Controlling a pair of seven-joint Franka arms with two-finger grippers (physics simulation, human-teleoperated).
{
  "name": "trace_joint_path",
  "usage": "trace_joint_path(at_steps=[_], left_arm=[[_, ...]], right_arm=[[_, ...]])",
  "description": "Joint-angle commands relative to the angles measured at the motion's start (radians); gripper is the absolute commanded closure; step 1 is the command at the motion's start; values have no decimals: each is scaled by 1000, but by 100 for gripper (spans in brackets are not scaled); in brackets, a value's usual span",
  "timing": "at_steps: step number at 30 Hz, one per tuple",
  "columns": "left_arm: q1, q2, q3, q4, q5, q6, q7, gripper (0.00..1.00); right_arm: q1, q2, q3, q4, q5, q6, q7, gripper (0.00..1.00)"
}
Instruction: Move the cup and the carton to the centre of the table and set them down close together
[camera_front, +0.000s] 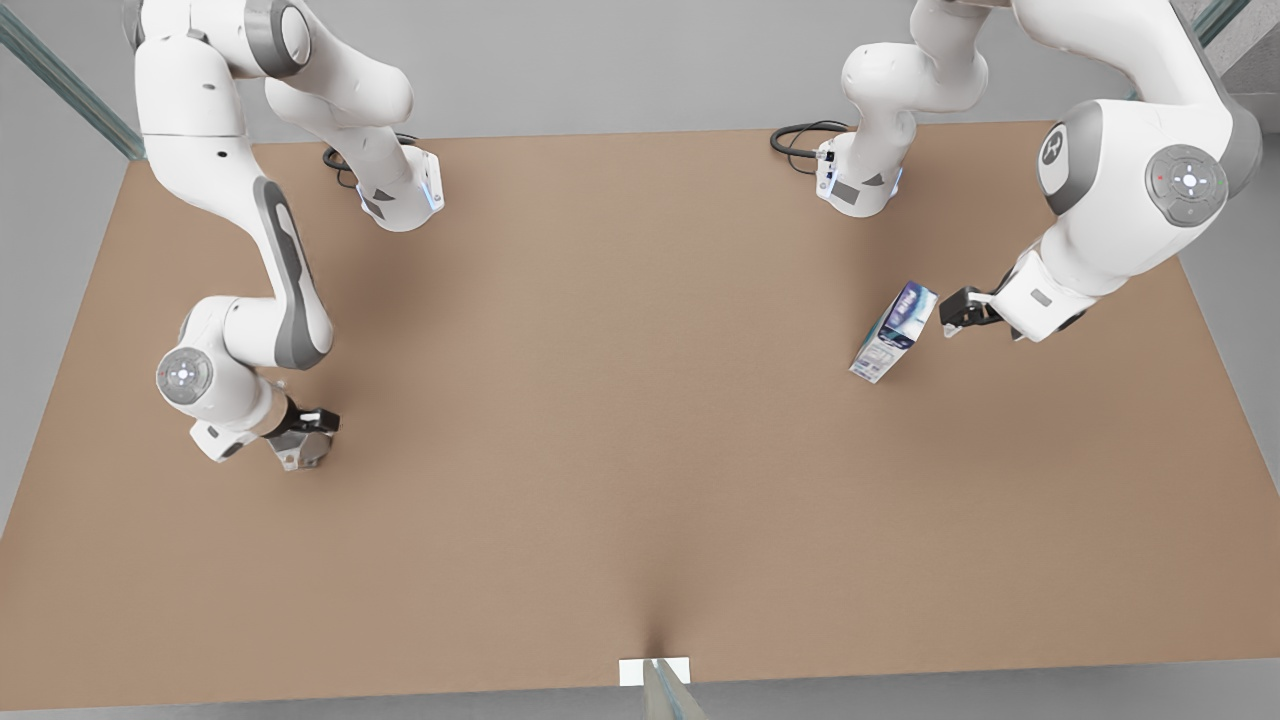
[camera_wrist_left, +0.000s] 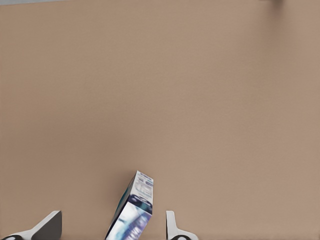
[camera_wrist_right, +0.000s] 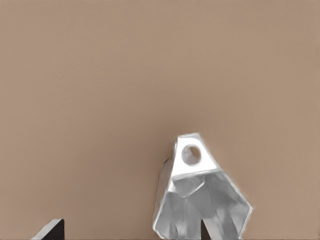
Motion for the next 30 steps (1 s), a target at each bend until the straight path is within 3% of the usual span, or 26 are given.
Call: trace_joint_path(at_steps=[1,30], left_arm=[[0,0,0,0,0,-1,0,0],[0,8,-2,0,2,-28,2,0]], right_arm=[[1,1,0,0,0,1,-1,0],[-12,110,0,-18,5,7,-35,0]])
